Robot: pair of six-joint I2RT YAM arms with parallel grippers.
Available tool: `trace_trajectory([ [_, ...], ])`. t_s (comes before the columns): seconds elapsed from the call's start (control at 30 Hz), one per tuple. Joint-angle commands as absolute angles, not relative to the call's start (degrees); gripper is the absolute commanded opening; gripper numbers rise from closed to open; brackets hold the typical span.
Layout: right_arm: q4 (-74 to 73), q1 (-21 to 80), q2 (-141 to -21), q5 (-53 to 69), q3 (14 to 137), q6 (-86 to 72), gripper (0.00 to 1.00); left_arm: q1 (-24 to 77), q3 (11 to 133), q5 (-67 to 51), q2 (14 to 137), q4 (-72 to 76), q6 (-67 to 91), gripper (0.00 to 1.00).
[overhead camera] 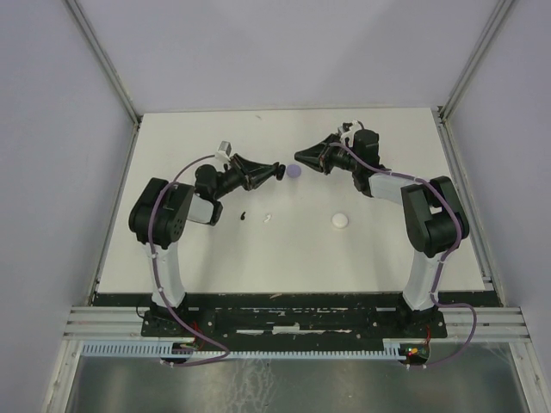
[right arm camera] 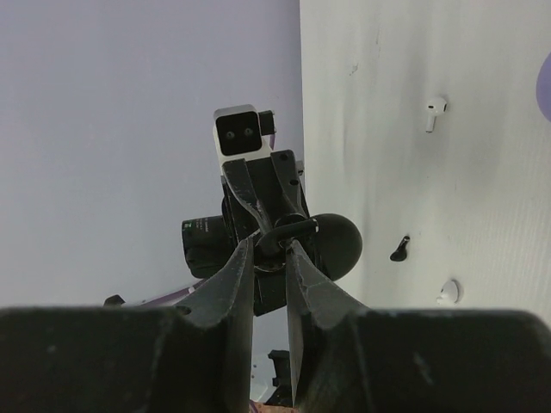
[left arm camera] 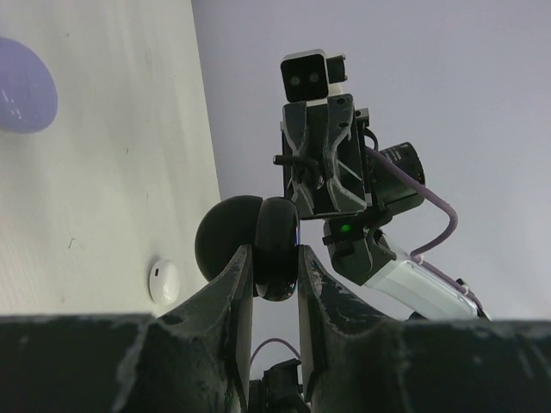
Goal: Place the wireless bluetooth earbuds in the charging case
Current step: Place the earbud in the charging case.
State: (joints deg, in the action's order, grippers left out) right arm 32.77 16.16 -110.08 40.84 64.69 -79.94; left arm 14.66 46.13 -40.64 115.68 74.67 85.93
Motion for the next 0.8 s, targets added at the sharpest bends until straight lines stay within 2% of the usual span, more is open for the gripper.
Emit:
trace_trajectory([
  [0.0, 37.12, 16.08, -107.73, 42.8, 63.86, -80.25, 0.02, 15.58, 50.38, -41.65, 117.1, 75.73, 82.97, 0.03],
  [0.77, 37.62, 16.17, -106.35, 44.07, 62.95, -79.5, 0.01, 17.73, 55.53, -42.53, 120.19, 71.86, 81.53, 0.03],
])
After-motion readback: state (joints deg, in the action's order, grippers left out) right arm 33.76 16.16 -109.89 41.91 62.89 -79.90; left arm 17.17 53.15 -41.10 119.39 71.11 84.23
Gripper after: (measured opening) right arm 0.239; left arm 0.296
